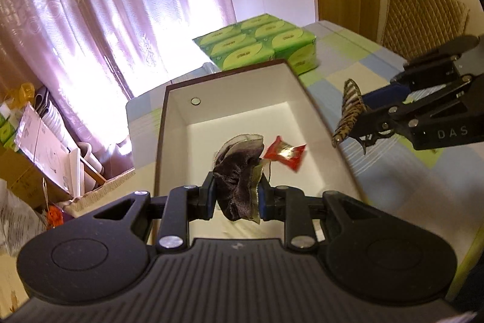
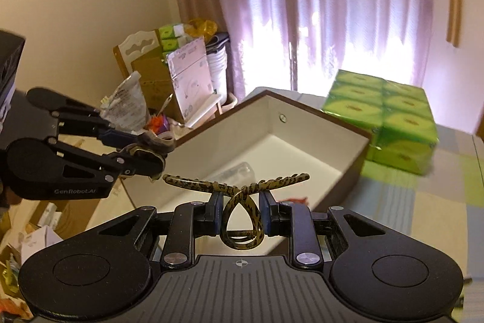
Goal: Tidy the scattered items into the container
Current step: 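Carry the scrunchie and hair tie into the box and release both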
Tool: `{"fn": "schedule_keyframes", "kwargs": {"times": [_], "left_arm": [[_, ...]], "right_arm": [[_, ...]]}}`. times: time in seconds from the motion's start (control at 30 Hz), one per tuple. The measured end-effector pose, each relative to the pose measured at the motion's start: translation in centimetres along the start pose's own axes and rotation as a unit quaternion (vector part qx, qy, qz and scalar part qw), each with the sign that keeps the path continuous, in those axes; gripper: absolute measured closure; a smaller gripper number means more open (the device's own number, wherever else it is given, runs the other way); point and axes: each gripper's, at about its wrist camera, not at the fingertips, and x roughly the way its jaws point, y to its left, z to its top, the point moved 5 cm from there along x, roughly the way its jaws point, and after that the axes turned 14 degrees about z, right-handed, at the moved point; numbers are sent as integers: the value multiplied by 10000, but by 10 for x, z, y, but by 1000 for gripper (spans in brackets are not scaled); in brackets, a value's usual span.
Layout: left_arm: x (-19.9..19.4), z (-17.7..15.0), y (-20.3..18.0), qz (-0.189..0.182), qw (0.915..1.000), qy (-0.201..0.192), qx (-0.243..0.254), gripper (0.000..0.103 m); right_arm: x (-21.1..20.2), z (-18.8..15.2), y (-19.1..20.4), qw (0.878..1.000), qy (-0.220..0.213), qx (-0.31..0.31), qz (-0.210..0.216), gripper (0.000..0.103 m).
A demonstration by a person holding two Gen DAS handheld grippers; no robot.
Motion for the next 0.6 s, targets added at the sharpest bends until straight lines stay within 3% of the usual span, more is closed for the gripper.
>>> {"fn": "schedule_keyframes", "kwargs": {"times": [0.17, 0.37, 0.6], "left_arm": [[25, -3, 13, -186, 9997, 87, 121, 81], [58, -11, 15, -317, 9984, 313, 349, 81], [94, -29, 13, -447, 9950, 760, 460, 81]], "right_arm": [[36, 3, -7, 9997, 210, 33, -111, 76], [81, -3, -19, 9960, 602, 513, -407, 76], [119, -16, -32, 9904, 1107, 632, -538, 76]]}}
